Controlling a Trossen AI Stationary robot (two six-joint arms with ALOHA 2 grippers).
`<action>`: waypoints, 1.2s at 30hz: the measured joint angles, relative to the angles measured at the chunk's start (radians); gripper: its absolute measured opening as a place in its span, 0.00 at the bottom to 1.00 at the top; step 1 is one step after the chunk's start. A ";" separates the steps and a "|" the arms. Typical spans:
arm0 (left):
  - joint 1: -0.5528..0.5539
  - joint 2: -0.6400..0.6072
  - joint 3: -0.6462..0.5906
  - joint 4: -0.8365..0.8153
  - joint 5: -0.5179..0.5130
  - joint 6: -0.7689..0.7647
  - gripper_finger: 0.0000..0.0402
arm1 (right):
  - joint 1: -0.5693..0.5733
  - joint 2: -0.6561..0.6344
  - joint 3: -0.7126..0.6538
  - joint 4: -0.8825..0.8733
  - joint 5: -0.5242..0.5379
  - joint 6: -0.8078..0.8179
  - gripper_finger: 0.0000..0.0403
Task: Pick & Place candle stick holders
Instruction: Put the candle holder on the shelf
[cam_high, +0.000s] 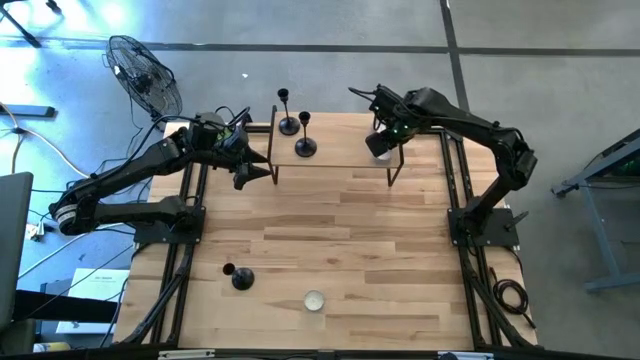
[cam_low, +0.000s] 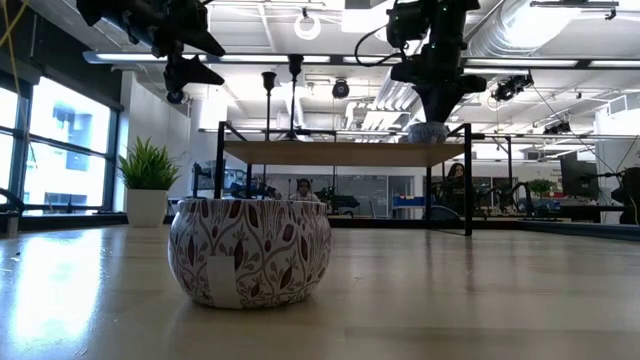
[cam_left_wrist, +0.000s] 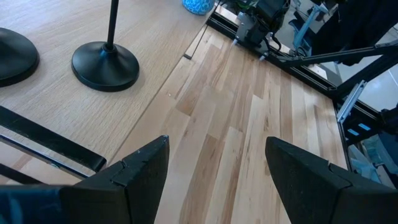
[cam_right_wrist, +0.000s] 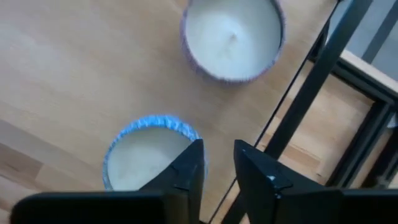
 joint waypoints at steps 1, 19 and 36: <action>0.000 0.000 0.000 0.000 0.000 0.000 0.65 | -0.002 -0.002 0.000 0.008 -0.002 0.000 0.24; 0.000 0.000 0.000 -0.004 -0.002 0.004 0.65 | -0.014 -0.009 0.258 -0.020 0.091 -0.131 0.35; -0.031 -0.053 0.000 0.385 0.453 -0.158 0.65 | 0.125 -0.095 0.425 -0.057 0.078 -0.259 0.34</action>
